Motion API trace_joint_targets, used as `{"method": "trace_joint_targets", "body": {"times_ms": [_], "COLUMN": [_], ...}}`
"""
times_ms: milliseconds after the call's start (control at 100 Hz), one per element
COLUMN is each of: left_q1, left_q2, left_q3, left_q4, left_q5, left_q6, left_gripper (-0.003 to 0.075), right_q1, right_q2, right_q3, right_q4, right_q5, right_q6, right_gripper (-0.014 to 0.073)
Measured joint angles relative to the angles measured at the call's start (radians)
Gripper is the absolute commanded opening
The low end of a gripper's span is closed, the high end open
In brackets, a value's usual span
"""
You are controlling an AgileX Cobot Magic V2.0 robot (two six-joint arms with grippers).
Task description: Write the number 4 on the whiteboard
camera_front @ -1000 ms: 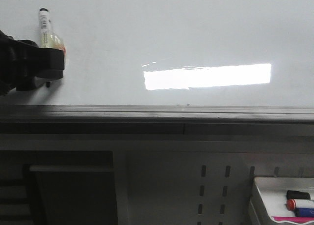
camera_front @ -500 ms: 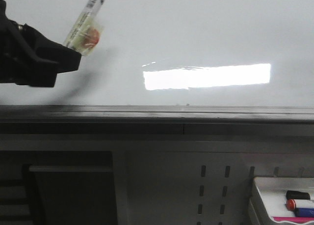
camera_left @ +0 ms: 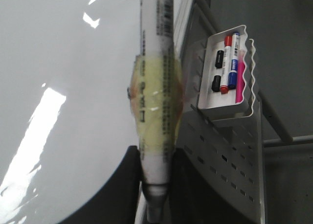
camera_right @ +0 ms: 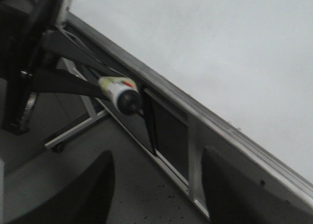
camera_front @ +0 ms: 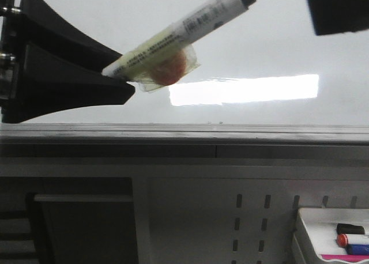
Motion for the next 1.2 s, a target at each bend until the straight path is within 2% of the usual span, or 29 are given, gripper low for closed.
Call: {"method": "trace_joint_targets", "body": {"times_ms": [180,470,540,800,920,990,1140,1200], "left_q1": [-0.002,-0.002,-0.002,-0.002,-0.002,-0.002,-0.002,-0.002], "left_q2": [0.000,0.000,0.000,0.000,0.000,0.000,-0.004,-0.020], "left_q3": [0.000,0.001,0.001,0.001,0.001,0.001,0.002,0.002], "left_q4": [0.015,0.021,0.021,0.026,0.031,0.031,-0.034,-0.105], "left_q5": [-0.022,-0.068,-0.070,-0.072,-0.069,-0.069,-0.063,-0.041], "left_q6": [0.000,0.000,0.000,0.000,0.002,0.002,0.002,0.000], "left_gripper": [-0.0020,-0.0020,-0.0020,-0.0020,-0.0009,0.0059,0.0344,0.0405], "right_q1": [0.100,0.113,0.113,0.117,0.121,0.121,0.121,0.117], "right_q2": [0.123,0.280,0.287,0.288,0.288,0.288,0.288,0.288], "right_q3": [-0.089,-0.138,-0.140,-0.142,-0.142,-0.142,-0.142,-0.144], "right_q4": [-0.029,-0.072,-0.074,-0.074,-0.074,-0.074,-0.074,-0.074], "right_q5": [-0.015,-0.077,-0.092,-0.116,-0.114,-0.114,-0.115,-0.118], "right_q6": [-0.002,-0.002,-0.002,-0.002,-0.002,-0.002,-0.002,-0.002], "right_gripper": [0.0415,0.0396,0.0321,-0.0074,-0.0067,-0.0067,-0.0067,-0.0067]}}
